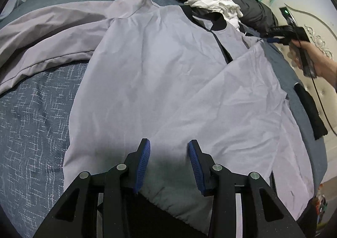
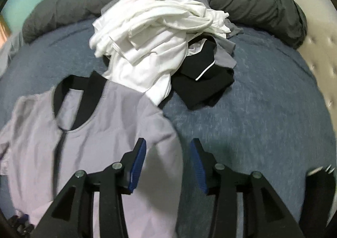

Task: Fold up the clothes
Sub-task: 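Move the right tool over the bed beside the jacket collar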

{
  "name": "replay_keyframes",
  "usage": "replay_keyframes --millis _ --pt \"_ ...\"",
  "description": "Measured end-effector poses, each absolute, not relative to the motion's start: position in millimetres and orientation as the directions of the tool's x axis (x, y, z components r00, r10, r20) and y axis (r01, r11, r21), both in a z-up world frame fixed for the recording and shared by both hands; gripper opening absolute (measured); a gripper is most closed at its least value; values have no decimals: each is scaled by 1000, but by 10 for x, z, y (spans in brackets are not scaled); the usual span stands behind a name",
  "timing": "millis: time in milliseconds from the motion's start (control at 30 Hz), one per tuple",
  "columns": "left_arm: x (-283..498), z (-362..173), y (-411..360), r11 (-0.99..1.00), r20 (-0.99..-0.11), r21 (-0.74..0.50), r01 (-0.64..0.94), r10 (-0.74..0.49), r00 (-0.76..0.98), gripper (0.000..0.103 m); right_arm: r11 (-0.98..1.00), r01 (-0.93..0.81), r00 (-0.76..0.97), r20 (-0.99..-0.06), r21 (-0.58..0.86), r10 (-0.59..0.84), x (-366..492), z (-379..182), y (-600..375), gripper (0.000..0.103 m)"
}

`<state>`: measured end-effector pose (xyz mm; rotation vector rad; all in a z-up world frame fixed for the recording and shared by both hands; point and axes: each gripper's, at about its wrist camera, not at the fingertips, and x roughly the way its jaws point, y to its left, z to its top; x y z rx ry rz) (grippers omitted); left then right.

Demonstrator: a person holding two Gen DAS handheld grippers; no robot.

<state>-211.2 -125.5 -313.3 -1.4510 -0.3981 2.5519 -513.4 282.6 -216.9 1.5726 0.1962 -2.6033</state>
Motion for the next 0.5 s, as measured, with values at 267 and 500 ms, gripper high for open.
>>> replay_keyframes --millis 267,500 --pt "-2137 -3182 -1218 -952 -816 -303 -35 278 -507 42 -980 173 -399 -917 -100 23 -5424 -2506 2777 22" --pt "-2149 -3204 -1168 -954 -817 -295 -48 278 -506 42 -987 81 -429 -899 -138 90 -5487 -2656 2908 6"
